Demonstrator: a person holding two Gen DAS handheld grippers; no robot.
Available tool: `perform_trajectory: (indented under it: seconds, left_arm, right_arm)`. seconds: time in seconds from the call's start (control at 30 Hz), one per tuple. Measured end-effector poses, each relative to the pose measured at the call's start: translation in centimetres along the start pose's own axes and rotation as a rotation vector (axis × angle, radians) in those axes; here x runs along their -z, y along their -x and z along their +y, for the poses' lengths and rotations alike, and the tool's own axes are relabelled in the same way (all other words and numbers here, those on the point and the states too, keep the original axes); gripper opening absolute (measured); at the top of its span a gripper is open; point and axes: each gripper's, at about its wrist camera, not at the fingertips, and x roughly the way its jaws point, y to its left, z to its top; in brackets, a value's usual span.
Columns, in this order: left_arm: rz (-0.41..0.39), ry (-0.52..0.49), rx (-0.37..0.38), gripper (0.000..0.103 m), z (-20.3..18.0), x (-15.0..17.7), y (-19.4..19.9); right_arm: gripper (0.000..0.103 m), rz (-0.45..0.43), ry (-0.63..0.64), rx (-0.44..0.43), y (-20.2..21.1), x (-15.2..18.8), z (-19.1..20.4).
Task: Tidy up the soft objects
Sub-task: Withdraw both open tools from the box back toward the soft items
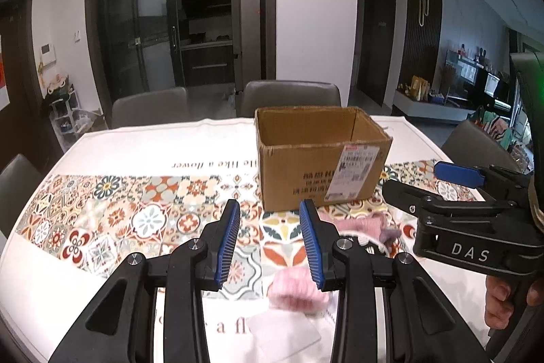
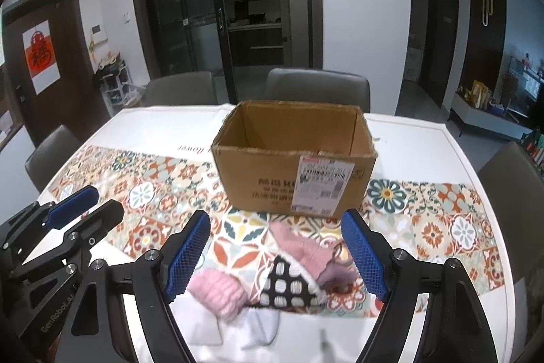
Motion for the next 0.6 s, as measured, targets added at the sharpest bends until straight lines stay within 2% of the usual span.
perform_trajectory:
  seconds: [0.33,0.6]
  left_arm:
    - [0.061,-0.011,-0.004,0.036,-0.1,2.8,0.4]
    - [0.121,-0.027,0.021,0.036,-0.3,5.0,-0.1]
  right_arm:
    - [0.081,0.090,0.019,-0.028,-0.3,3.2,1.1]
    - [0.080,0.185,0.013,-0.041,-1.3,5.7,1.1]
